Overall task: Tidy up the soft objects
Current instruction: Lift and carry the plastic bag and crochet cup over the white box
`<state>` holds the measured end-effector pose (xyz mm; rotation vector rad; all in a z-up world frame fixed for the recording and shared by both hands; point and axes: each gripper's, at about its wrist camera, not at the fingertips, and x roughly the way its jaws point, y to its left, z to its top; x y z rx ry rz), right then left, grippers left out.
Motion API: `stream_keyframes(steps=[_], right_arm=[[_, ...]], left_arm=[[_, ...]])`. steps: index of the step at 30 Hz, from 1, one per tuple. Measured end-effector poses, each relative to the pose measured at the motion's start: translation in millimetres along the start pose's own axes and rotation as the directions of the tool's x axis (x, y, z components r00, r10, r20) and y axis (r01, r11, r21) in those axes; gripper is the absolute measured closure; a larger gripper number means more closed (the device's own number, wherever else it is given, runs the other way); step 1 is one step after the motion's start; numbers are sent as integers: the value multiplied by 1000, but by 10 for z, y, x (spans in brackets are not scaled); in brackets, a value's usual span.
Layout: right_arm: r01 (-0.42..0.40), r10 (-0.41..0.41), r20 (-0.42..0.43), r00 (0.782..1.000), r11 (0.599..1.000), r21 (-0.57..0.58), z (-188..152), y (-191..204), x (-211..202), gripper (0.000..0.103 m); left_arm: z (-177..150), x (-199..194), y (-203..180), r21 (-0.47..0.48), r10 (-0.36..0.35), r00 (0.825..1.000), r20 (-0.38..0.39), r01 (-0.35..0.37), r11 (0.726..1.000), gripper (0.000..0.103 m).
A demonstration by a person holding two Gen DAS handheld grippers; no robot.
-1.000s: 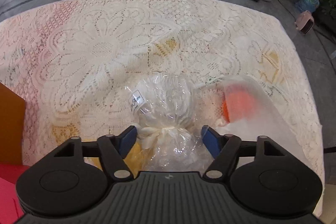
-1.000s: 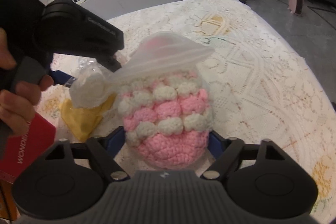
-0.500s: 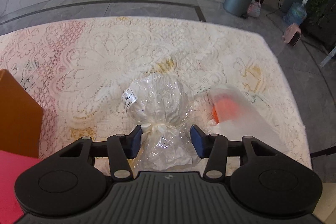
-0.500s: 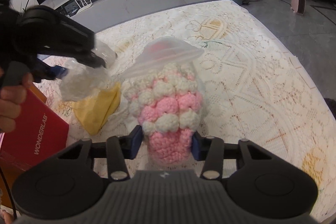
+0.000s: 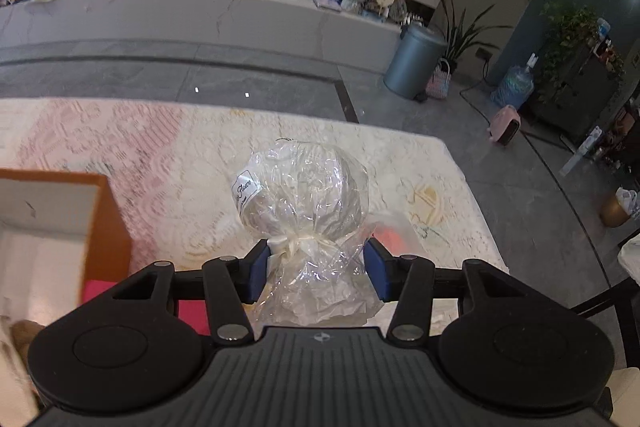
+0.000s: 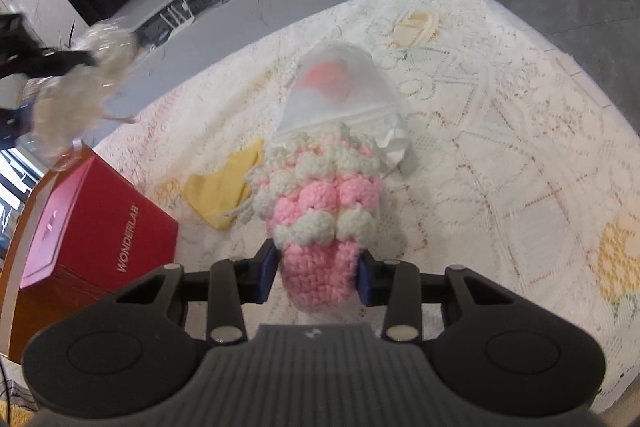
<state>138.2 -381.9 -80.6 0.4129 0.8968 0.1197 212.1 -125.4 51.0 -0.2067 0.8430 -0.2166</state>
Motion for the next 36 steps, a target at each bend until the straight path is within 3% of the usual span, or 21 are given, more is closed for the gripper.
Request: stream_keyframes(steps=[7,18,26,30,36], right_arm=[[25,-24,53,998,1000,-14,18,116,-143,64],[75,-72,135,988,997,-17,280,436,-313,64],[114,-100,264,959,993,-40,582,997,-517,64],[131,-102,358,928,989,-60,709,1372,-696,64],[66,8,416,909,985,-162,893,2054,-915,64]], left_arm=[[145,-355,397,32,74,996,50,-76,997,46],[213,-578,1153,-27,144,988,53,-143,989,46],[202,-878,1487,-45,154,983,103,-150,988,45],[227,-1056,1668,-61,168,977,135,-161,985,45],[225,-1276,1945,-90,182,965,190,-168,982,45]])
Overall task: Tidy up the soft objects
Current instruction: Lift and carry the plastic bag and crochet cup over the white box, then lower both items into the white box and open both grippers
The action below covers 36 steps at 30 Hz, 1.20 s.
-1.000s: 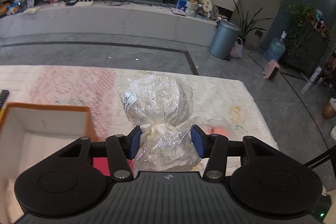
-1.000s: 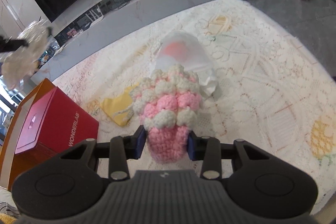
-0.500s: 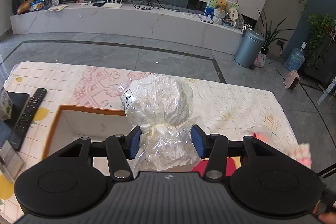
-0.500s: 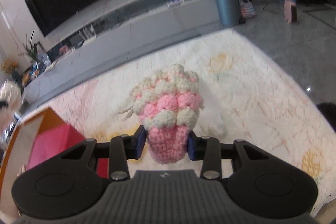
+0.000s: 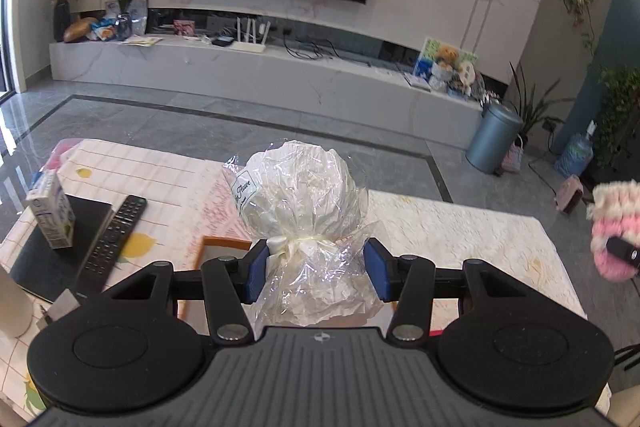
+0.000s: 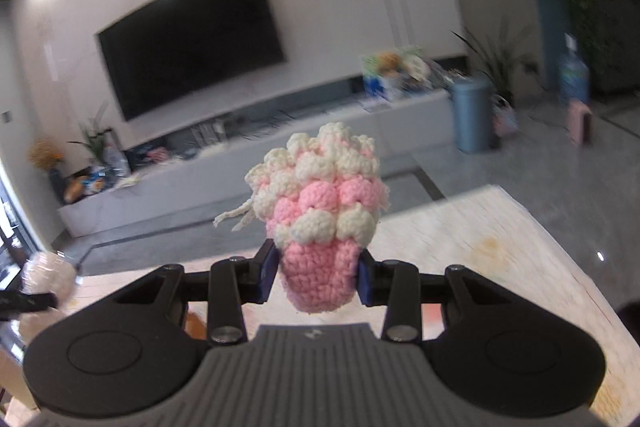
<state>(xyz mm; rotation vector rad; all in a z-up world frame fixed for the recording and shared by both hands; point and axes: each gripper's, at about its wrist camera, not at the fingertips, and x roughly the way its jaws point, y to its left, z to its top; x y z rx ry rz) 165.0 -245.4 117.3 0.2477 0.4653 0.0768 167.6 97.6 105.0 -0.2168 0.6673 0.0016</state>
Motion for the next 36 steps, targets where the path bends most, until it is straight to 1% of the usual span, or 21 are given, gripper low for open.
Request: stream_keyframes(steps=[3,5,8,11,14,17,20,21,22,23,24,26,30,32,34,36], right_arm=[[-56,57,20,998,997,-60,101,393,-23,64],[-127,129,17,991,989,-78,132,617,-35,64],[-227,227,-20,974,969,-91,120,938,5,64],[-283,275,-69,959,950,-135,22,1254,103,64],[-324,303,-142,942,931,-168,-140,1533,279,64],[-338,302,-197,933,921,-191,-341,1743,477,64],[-329,274,-255,927,921,-210,-560,1905,690,64],[-326,265,-276,924,922,-209,-628,1916,783,64],[-326,257,-301,919,922,-208,-698,1938,871,64],[-324,249,-321,914,923,-206,-766,1931,951,64],[-320,240,-336,911,925,-206,-826,1931,1023,64],[-309,218,-361,907,926,-217,-939,1903,1164,64],[-296,193,-401,895,931,-214,-1069,1844,1375,64],[-297,186,-423,887,931,-213,-1133,1825,1441,64],[-289,167,-443,881,931,-224,-1180,1810,1514,64],[-285,151,-460,875,929,-237,-1231,1803,1570,64]], left_arm=[[-21,-61,163,-48,-5,999,37,6,999,45],[-45,-85,301,-87,-10,998,56,15,996,45],[-81,-88,485,-146,-15,996,84,27,989,45],[-125,-58,627,-188,-14,994,108,35,982,45],[-184,9,689,-168,-13,992,125,35,985,45],[-241,118,733,-150,-29,991,131,48,987,45],[-312,297,777,-131,-56,991,125,73,989,45],[-337,366,780,-128,-49,992,114,64,990,45],[-373,427,789,-125,-28,995,100,40,991,45],[-412,485,792,-115,-5,996,89,15,993,45],[-451,534,783,-91,2,997,78,5,996,45],[-494,631,745,-54,-15,998,55,18,998,45],[-528,780,692,-45,-36,999,24,38,998,45],[-554,841,679,-38,-31,1000,-1,31,999,45],[-588,879,678,-12,-25,999,-25,25,1000,45],[-610,928,702,-3,0,999,-53,0,1000,39]])
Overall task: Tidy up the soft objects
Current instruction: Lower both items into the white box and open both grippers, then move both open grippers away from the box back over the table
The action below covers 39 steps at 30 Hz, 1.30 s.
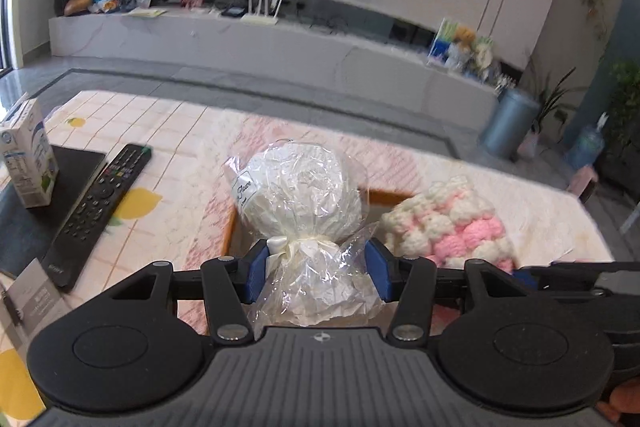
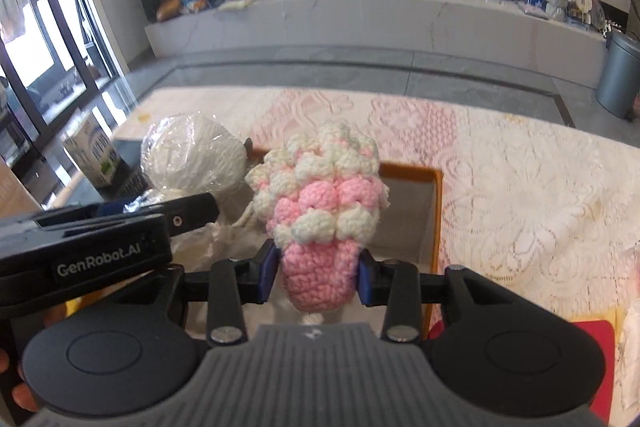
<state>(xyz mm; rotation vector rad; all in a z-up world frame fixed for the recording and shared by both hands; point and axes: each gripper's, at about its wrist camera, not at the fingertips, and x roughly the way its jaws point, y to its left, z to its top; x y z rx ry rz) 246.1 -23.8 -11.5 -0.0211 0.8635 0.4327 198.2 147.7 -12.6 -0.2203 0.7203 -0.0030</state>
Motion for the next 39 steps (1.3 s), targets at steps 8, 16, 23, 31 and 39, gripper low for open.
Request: stream_keyframes(steps=[8,16,23,31,39], right_arm=[[10,-10,-25,1000,1000,-7,16,0,163,64],[22,-22,-19,1000,1000,-15,1,37,106,64],[32,-33,-40,999,999,-31,10,156,109,64],[111,-112,-23,993,992,-63,66,250,105,47],[111,-109,29,994,992,-53,126,272,-69,19]], left_arm=[[14,-152,-23,14,24,998,53,-25,1000,15],[118,-305,198,-112,1,999,41,4,994,14],[130,-252,294,-136,17,1000,24,-14,991,14],[153,-371,296,-101,33,997,67,-26,994,14],[179,-497,294,-116,40,996,85,-30,993,14]])
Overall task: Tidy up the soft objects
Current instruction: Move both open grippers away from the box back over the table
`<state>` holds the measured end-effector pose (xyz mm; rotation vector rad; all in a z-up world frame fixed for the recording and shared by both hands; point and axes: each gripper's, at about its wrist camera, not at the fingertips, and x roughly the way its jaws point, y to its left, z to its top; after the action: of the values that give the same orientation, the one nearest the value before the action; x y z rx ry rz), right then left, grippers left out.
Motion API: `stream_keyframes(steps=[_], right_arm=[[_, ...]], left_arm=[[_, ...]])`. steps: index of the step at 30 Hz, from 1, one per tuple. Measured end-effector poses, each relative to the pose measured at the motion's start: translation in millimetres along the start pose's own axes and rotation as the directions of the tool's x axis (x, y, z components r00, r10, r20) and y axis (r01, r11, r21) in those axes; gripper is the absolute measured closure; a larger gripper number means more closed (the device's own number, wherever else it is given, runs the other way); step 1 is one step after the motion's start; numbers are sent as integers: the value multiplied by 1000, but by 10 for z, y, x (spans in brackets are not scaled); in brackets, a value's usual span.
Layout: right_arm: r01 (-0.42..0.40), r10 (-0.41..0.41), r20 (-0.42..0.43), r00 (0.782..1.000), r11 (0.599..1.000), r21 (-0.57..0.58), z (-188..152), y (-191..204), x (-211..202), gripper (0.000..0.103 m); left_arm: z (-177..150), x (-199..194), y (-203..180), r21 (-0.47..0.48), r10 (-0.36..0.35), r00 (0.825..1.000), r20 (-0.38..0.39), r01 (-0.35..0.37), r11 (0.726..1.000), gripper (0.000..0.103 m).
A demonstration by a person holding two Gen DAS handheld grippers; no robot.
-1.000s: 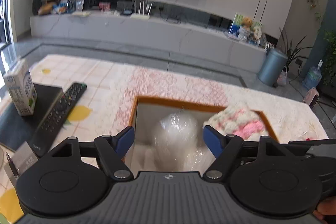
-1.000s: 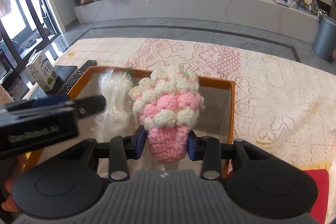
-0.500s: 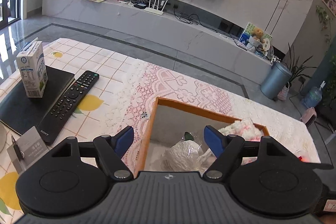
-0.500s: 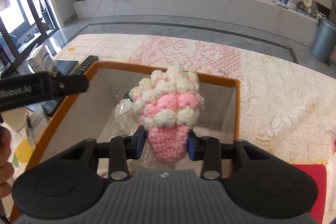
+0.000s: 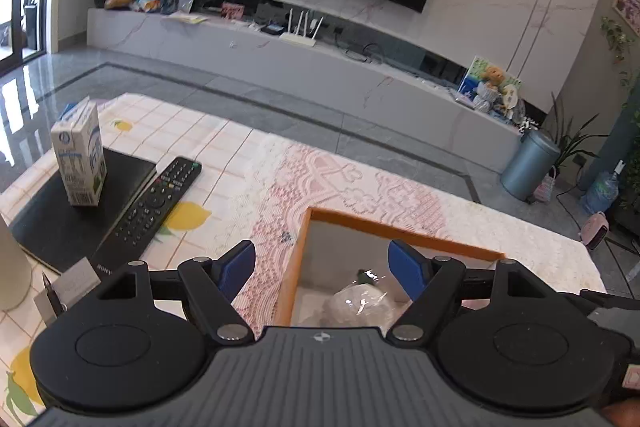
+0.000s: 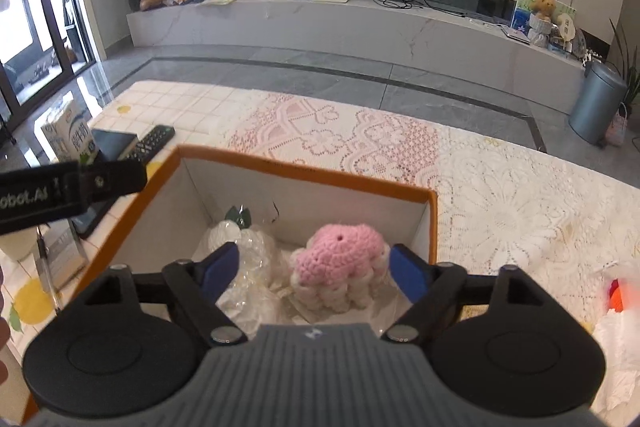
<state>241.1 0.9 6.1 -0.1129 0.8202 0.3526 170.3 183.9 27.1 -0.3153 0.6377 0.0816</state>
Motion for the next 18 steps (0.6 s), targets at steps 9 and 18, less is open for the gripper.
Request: stream_keyframes(steps=[9,18], right_arm=[[-28,28,34,999,1000,9,1,-49,-219,18],[-17,18,96,995,1000,-4,8,-166,-569,18]], left_arm=[[62,-297,-163,46,11,995,95,-15,999,14],[51,-466,-382,57,-23,993,117,16,998,14]])
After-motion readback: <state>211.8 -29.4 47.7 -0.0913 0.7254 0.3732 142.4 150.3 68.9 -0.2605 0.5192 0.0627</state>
